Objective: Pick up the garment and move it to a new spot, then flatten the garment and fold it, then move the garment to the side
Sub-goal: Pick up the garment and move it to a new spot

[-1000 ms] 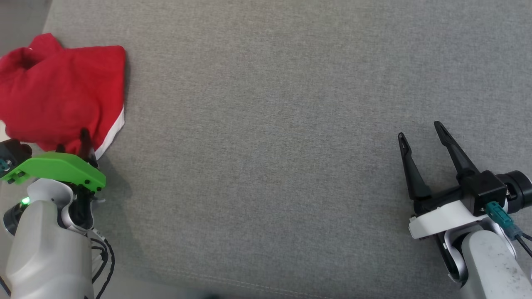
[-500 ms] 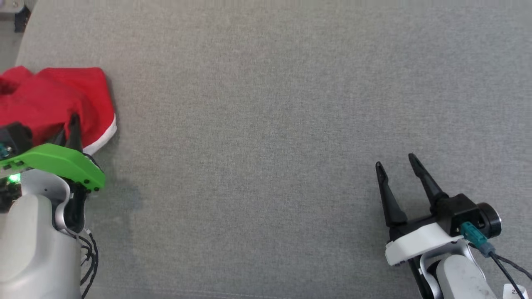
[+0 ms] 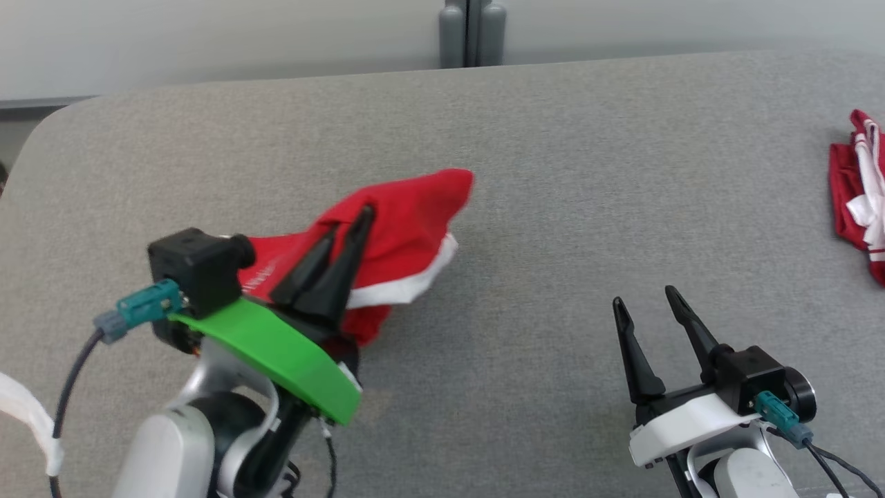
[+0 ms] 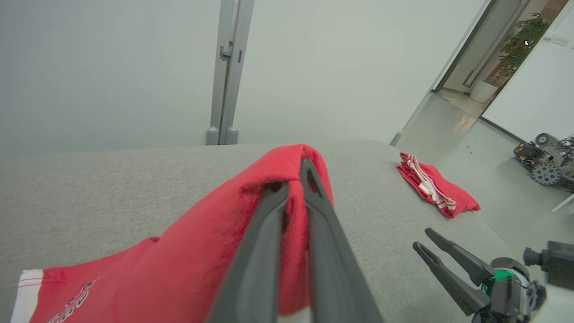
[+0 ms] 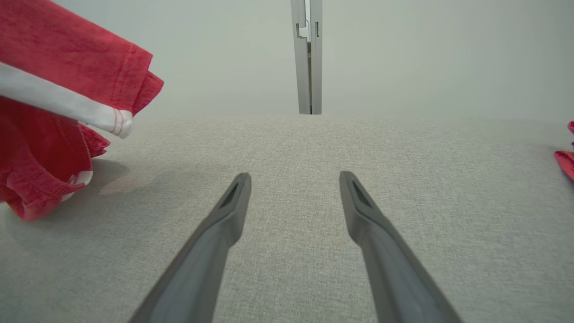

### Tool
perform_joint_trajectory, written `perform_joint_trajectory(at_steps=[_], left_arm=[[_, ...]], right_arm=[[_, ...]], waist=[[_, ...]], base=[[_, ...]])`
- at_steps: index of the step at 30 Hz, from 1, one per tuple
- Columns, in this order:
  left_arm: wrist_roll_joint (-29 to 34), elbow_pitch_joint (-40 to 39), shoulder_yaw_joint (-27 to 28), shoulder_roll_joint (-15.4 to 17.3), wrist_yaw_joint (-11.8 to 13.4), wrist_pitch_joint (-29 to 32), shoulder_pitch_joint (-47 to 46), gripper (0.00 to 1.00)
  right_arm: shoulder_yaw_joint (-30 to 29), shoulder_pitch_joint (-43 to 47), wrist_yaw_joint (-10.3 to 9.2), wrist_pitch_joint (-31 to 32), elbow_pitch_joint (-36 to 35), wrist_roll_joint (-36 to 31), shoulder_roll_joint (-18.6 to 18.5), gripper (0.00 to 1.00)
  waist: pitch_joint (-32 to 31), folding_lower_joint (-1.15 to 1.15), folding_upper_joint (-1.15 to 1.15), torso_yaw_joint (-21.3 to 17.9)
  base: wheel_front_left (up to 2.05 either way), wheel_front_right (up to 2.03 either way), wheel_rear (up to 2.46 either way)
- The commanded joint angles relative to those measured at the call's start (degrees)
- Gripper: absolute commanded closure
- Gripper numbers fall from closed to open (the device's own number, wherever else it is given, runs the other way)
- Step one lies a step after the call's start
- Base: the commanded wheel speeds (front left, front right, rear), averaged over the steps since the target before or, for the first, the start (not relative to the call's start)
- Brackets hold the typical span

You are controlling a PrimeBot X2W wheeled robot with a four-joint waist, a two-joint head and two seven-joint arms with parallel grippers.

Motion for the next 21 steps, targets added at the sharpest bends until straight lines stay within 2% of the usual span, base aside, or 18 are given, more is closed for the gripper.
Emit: perform_joint_trajectory(at_steps=[1,5,8,11,16,19,21], left_arm=[[-2.1,-4.7,-3.3,-1.4,0.2,2.7,1.9,1.00],[-6.1,-11.1,-8.5,-3.5,1.1,6.6,2.7,1.00],[-10.3,-13.4,-11.0,-4.7,3.4,8.0,2.6,1.00],[-12.0,-12.1,-12.0,-5.3,5.7,7.8,0.5,1.00],[-18.1,-1.6,-10.5,-5.5,10.0,6.1,-3.9,1.00],[-16.7,8.9,-8.3,-5.5,10.9,3.4,-8.5,1.00],[-14.0,15.6,-6.4,-4.2,11.1,0.9,-12.6,1.00]], right_arm=[[0.2,0.6,-0.11,-0.1,-0.1,1.0,0.0,0.00],[1.1,0.2,-0.11,-0.1,0.1,2.3,0.0,0.00],[1.3,0.1,-0.11,-0.1,0.0,3.1,0.0,0.00],[1.8,-0.3,-0.11,-0.1,0.1,3.7,0.0,0.00],[2.9,-0.7,-0.10,-0.1,0.2,3.9,0.1,0.00],[3.6,-1.3,-0.10,-0.1,0.1,4.0,0.0,0.00],[3.7,-2.0,-0.10,-0.1,0.0,4.2,0.0,0.00]], waist=[[-2.5,0.00,0.00,-5.3],[-2.2,0.00,0.00,-8.2],[-1.8,0.00,0.00,-10.6],[-1.2,0.00,0.00,-13.1],[0.0,0.00,0.00,-16.4],[1.3,0.00,0.00,-18.3],[2.4,0.00,0.00,-19.2]], base=[[0.00,0.00,0.00],[0.00,0.00,0.00],[0.00,0.00,0.00],[0.00,0.00,0.00],[0.00,0.00,0.00],[0.00,0.00,0.00],[0.00,0.00,0.00]])
